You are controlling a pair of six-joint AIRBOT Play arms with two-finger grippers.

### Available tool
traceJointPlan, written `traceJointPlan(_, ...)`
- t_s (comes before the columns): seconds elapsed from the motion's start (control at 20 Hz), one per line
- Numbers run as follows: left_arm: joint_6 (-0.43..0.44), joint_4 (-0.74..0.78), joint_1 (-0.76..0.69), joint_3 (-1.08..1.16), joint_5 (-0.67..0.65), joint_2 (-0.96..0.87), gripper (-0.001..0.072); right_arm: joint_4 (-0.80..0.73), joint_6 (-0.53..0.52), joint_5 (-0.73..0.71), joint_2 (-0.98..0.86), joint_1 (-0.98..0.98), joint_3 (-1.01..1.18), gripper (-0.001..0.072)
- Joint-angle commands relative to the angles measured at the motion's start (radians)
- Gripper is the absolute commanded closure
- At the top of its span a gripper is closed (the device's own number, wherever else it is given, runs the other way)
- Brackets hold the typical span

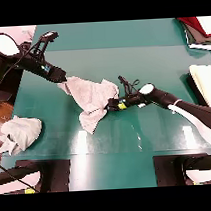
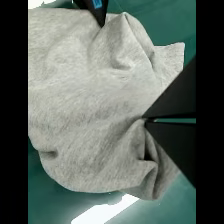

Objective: Fold the shirts.

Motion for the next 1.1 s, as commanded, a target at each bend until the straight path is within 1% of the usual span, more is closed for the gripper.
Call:
traceJointPlan(0.0, -0.017, 0.001, 0.000, 0.005, 0.002, 0.031, 0.0686, -0.067, -0.008, -0.005, -0.031, -0.001, 0.093, 0.0700)
traceJointPlan(0.1, -0.017, 0.006, 0.001, 0.031, 0.016, 0.091, 0.0686, -0.114, -0.007, 0.024, 0.050, -0.062, 0.108, 0.0701)
traceJointPlan(0.2, -0.017, 0.001, 0.000, 0.097, 0.011, 0.167, 0.0686, -0.228, 0.006, 0.106, 0.179, -0.151, 0.151, 0.0702)
traceJointPlan(0.3, -0.017, -0.026, 0.000, 0.165, -0.007, 0.248, 0.0686, -0.391, 0.096, 0.225, 0.301, -0.228, 0.232, 0.0702)
traceJointPlan(0.45, -0.016, -0.130, 0.000, 0.245, -0.055, 0.351, 0.0686, -0.538, 0.144, 0.351, 0.451, -0.296, 0.374, 0.0702)
traceJointPlan(0.65, -0.023, -0.269, 0.000, 0.351, -0.183, 0.420, 0.0686, -0.597, 0.195, 0.499, 0.591, -0.336, 0.515, 0.0702)
traceJointPlan(0.75, -0.045, -0.335, 0.000, 0.398, -0.230, 0.424, 0.0686, -0.620, 0.252, 0.556, 0.647, -0.342, 0.551, 0.0702)
traceJointPlan(0.85, -0.040, -0.363, -0.001, 0.402, -0.220, 0.419, 0.0686, -0.647, 0.322, 0.592, 0.683, -0.343, 0.560, 0.0702)
traceJointPlan(0.95, -0.033, -0.342, -0.005, 0.359, -0.202, 0.392, 0.0686, -0.642, 0.375, 0.608, 0.681, -0.342, 0.534, 0.0702)
traceJointPlan(1.05, -0.031, -0.344, -0.005, 0.257, -0.185, 0.347, 0.0686, -0.642, 0.386, 0.628, 0.642, -0.341, 0.480, 0.0702)
